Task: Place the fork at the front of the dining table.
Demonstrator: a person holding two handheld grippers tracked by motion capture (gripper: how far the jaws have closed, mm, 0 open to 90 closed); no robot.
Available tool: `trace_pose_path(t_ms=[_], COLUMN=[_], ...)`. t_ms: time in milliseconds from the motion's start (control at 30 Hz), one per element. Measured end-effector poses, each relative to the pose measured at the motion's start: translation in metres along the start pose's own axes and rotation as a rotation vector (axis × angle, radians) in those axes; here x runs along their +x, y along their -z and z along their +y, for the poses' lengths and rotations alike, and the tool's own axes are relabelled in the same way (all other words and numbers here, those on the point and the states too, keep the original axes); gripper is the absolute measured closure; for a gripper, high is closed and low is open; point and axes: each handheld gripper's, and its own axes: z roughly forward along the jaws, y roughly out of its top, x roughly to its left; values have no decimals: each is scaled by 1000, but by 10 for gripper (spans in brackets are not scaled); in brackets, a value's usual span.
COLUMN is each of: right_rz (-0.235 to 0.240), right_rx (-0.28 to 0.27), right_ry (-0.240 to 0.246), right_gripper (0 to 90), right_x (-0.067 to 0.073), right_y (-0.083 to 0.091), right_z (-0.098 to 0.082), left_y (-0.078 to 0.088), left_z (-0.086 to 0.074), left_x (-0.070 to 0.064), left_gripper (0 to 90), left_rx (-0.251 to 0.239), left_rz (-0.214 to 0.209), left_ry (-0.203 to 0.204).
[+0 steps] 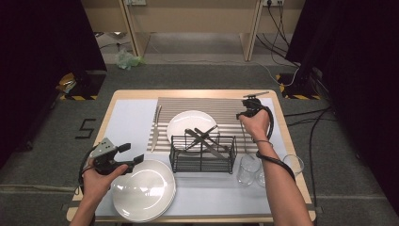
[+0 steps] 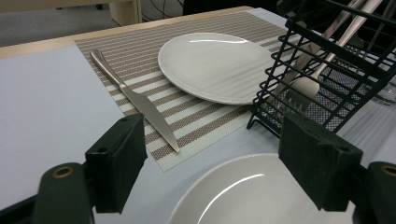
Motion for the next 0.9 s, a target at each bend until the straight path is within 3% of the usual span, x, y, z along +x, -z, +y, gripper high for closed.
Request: trace_pose_path(t_ms=[233,500,900], right_rz=[-17,-36,-59], right_rx=[56,82,145], right_ry=[-18,-18,-9], right_gripper=[839,825,748], right_x=[-4,-5,-10], right_y=[-9,-15,-15], right_z=[-3,-6,-12], left_y=[1,0,0], left_z=[0,0,0], left_x=[0,0,-1], left_gripper=[228,228,229], left_rx=[-1,1,-4], left_rz=[2,-2,-3], left_ry=[0,-2,2])
